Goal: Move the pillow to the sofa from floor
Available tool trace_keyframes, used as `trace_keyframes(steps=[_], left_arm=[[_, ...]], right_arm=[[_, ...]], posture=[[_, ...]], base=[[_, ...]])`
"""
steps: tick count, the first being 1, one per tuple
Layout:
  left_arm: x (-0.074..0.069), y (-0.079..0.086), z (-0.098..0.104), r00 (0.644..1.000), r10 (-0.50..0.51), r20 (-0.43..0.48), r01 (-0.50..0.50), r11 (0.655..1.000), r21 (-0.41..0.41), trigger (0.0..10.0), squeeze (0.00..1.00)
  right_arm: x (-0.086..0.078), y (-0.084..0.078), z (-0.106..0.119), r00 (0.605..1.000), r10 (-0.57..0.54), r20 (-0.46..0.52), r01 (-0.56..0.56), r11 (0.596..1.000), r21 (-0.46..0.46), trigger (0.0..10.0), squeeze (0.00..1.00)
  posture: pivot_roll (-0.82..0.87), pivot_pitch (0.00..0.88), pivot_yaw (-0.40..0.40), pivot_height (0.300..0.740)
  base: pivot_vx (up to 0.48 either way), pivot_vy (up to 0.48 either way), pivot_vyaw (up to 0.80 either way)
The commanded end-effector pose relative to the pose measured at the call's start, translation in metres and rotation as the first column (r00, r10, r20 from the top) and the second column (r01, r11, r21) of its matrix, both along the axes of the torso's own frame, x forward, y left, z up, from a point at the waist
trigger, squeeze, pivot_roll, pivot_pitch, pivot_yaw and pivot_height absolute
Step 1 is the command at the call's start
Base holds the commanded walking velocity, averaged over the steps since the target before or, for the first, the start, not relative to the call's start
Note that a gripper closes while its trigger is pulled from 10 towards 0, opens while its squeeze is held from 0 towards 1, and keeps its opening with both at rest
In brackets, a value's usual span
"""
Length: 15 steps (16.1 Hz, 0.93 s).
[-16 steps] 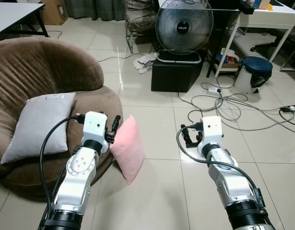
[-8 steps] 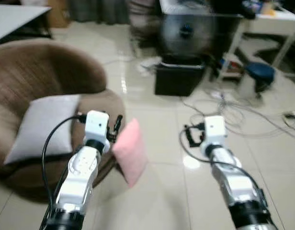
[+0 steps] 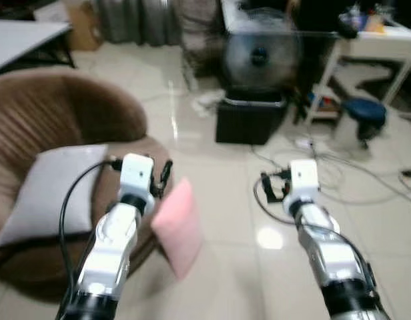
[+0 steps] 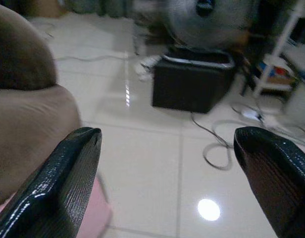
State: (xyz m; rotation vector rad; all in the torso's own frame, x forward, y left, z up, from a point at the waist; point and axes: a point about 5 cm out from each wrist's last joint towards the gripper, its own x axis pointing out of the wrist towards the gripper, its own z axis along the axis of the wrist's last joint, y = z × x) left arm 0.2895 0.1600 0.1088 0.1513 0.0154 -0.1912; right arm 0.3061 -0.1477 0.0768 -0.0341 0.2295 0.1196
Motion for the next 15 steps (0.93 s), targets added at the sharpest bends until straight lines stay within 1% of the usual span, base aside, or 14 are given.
trace_keyframes(steps=[1,9,15], left_arm=[[0.0024,0.0027,0.0056,1.000,0.008,0.019,-0.008,1.000,0.001,10.0,0.00],[0.0024,0.0021,0.0049,1.000,0.005,0.014,-0.005,1.000,0.003,10.0,0.00],[0.0029,0.0018,0.0051,1.000,0.006,0.016,-0.006,1.000,0.002,10.0,0.00]], right_arm=[[0.0019,0.0045,0.0044,1.000,0.012,0.019,-0.012,1.000,0.002,10.0,0.00],[0.0013,0.0040,0.0029,1.000,0.007,0.012,-0.007,1.000,0.017,10.0,0.00],[0.0017,0.0049,0.0031,1.000,0.016,0.013,-0.016,1.000,0.008,10.0,0.00]], posture=[[0.03,0.000,0.012,0.740],[0.03,0.000,0.012,0.740],[0.02,0.000,0.014,0.740]], base=[[0.405,0.000,0.00],[0.405,0.000,0.00],[0.399,0.000,0.00]])
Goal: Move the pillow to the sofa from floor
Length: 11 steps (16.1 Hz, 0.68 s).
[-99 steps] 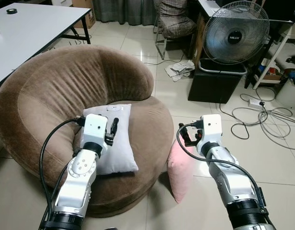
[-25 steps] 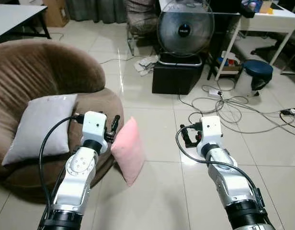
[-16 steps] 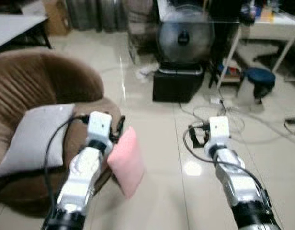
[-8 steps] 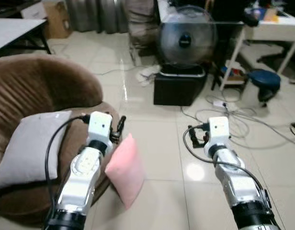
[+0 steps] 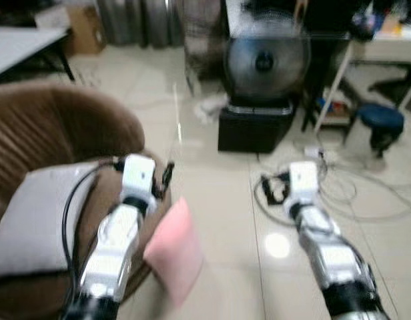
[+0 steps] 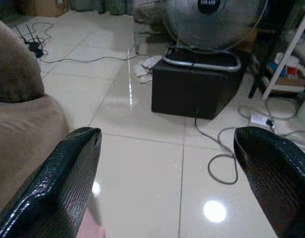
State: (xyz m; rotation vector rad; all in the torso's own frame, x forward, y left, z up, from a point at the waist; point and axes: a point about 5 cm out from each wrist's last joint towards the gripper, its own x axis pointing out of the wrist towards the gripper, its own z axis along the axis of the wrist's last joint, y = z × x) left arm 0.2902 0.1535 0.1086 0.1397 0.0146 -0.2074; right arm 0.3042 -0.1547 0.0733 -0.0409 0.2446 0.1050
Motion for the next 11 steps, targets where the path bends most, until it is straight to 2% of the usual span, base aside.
trace_keyframes(steps=[1,3,5,7,9,11], left_arm=[[0.0021,0.0085,0.0053,1.000,0.023,0.018,-0.023,1.000,0.014,10.0,0.00],[0.0020,0.0087,0.0051,1.000,0.023,0.018,-0.024,1.000,0.014,10.0,0.00],[0.0021,0.0081,0.0048,1.000,0.023,0.018,-0.023,1.000,0.014,10.0,0.00],[0.0022,0.0080,0.0051,1.000,0.021,0.019,-0.021,1.000,0.015,10.0,0.00],[0.0021,0.0071,0.0037,1.000,0.011,0.012,-0.011,1.000,0.021,10.0,0.00],[0.0022,0.0055,0.0016,1.000,0.001,0.001,-0.001,0.999,0.038,10.0,0.00]], right_arm=[[0.0035,0.0123,0.0066,0.999,0.032,0.027,-0.033,0.999,0.016,10.0,0.00],[0.0038,0.0134,0.0071,0.998,0.060,0.031,-0.059,0.998,-0.012,10.0,0.00],[0.0038,0.0160,0.0073,0.995,0.097,0.031,-0.096,0.995,-0.040,10.0,0.00],[0.0032,0.0157,0.0056,0.997,0.079,0.020,-0.079,0.997,-0.017,10.0,0.00],[0.0021,0.0110,0.0023,0.999,0.044,0.002,-0.044,0.999,0.027,10.0,0.00],[0.0017,0.0096,0.0017,0.999,0.046,0.000,-0.046,0.999,0.021,10.0,0.00]], posture=[[0.02,0.000,0.014,0.740],[0.03,0.000,0.009,0.740],[0.03,0.000,0.009,0.740],[0.03,0.000,0.009,0.740],[0.03,0.000,0.010,0.740],[0.02,0.000,0.014,0.740]], base=[[0.398,0.000,0.00],[0.394,0.000,0.00],[0.394,0.000,0.80],[0.396,0.000,0.80],[0.315,0.000,0.00],[0.000,0.000,0.00]])
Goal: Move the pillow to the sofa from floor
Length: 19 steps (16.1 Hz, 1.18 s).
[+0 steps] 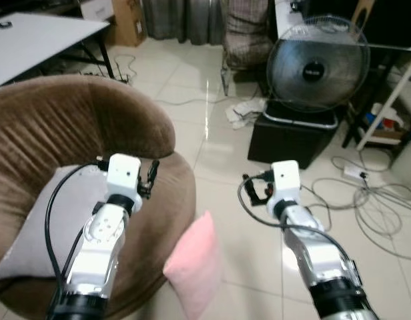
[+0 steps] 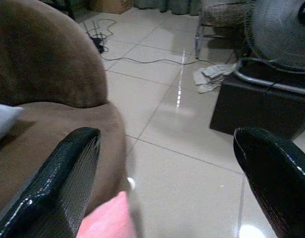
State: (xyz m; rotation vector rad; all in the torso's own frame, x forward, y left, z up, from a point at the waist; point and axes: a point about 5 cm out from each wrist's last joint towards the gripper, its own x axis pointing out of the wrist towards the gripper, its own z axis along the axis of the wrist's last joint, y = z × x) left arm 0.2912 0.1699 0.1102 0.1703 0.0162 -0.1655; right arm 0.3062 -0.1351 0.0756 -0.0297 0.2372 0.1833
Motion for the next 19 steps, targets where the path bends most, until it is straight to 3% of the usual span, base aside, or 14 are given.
trace_keyframes(steps=[1,15,19], left_arm=[[0.0013,-0.0114,-0.0007,0.999,-0.044,-0.010,0.044,0.999,0.012,10.0,0.00],[0.0043,-0.0117,0.0000,0.999,-0.034,0.002,0.034,0.999,0.035,10.0,0.00],[0.0048,-0.0122,0.0013,0.999,-0.030,0.013,0.030,0.998,0.051,10.0,0.00]], right_arm=[[-0.0002,-0.0103,-0.0006,0.999,-0.032,-0.004,0.032,0.999,0.000,10.0,0.00],[0.0014,-0.0136,0.0026,0.999,-0.038,0.018,0.038,0.999,-0.016,10.0,0.00],[0.0015,-0.0103,0.0026,1.000,0.002,0.015,-0.002,1.000,-0.022,10.0,0.00]], posture=[[0.01,0.000,0.022,0.740],[0.01,0.000,0.019,0.740],[0.01,0.000,0.017,0.740]], base=[[0.000,0.000,0.00],[0.000,0.000,0.00],[0.000,-0.156,0.71]])
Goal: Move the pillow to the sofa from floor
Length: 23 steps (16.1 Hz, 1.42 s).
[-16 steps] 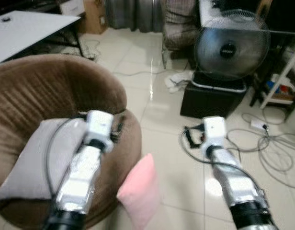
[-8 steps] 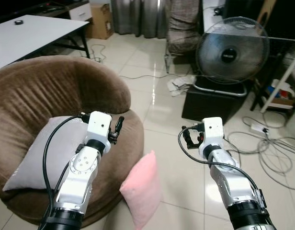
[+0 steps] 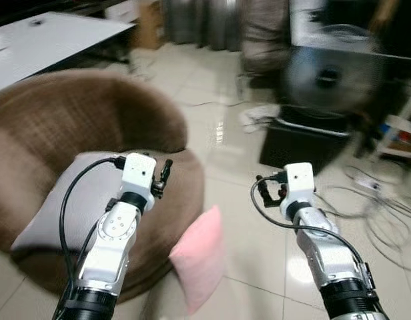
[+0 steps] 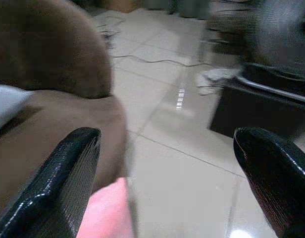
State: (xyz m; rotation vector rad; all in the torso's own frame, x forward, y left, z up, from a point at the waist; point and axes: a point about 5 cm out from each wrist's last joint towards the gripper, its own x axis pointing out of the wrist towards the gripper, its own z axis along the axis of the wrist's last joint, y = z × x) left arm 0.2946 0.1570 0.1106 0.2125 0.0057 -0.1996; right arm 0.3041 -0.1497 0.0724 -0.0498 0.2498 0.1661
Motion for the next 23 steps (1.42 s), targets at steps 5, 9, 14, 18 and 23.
trace_keyframes(steps=[5,9,14,18,23], left_arm=[[0.0011,0.0000,0.0005,1.000,0.011,0.006,-0.011,1.000,0.020,10.0,0.00],[0.0013,-0.0008,0.0006,1.000,0.009,0.009,-0.009,1.000,0.027,10.0,0.00],[0.0011,-0.0012,0.0005,1.000,0.012,0.011,-0.012,1.000,0.029,10.0,0.00],[0.0013,-0.0008,0.0003,1.000,0.013,0.011,-0.013,0.999,0.031,10.0,0.00],[0.0015,-0.0005,0.0003,1.000,0.011,0.012,-0.012,0.999,0.036,10.0,0.00]], right_arm=[[0.0030,0.0069,0.0050,0.999,0.041,0.018,-0.041,0.999,0.003,10.0,0.00],[0.0026,0.0068,0.0047,0.999,0.043,0.015,-0.044,0.999,0.005,10.0,0.00],[0.0024,0.0062,0.0047,0.999,0.045,0.014,-0.045,0.999,0.002,10.0,0.00],[0.0028,0.0066,0.0047,0.999,0.047,0.013,-0.047,0.999,-0.001,10.0,0.00],[0.0031,0.0072,0.0045,0.999,0.047,0.013,-0.047,0.999,0.001,10.0,0.00]], posture=[[0.02,0.000,0.012,0.740],[0.01,0.000,0.015,0.740],[0.01,0.000,0.013,0.740],[0.01,0.000,0.013,0.740],[0.01,0.000,0.013,0.740]], base=[[0.000,-0.472,0.80],[0.000,-0.480,0.80],[0.000,-0.480,0.80],[0.000,-0.480,0.80],[0.000,-0.480,0.80]])
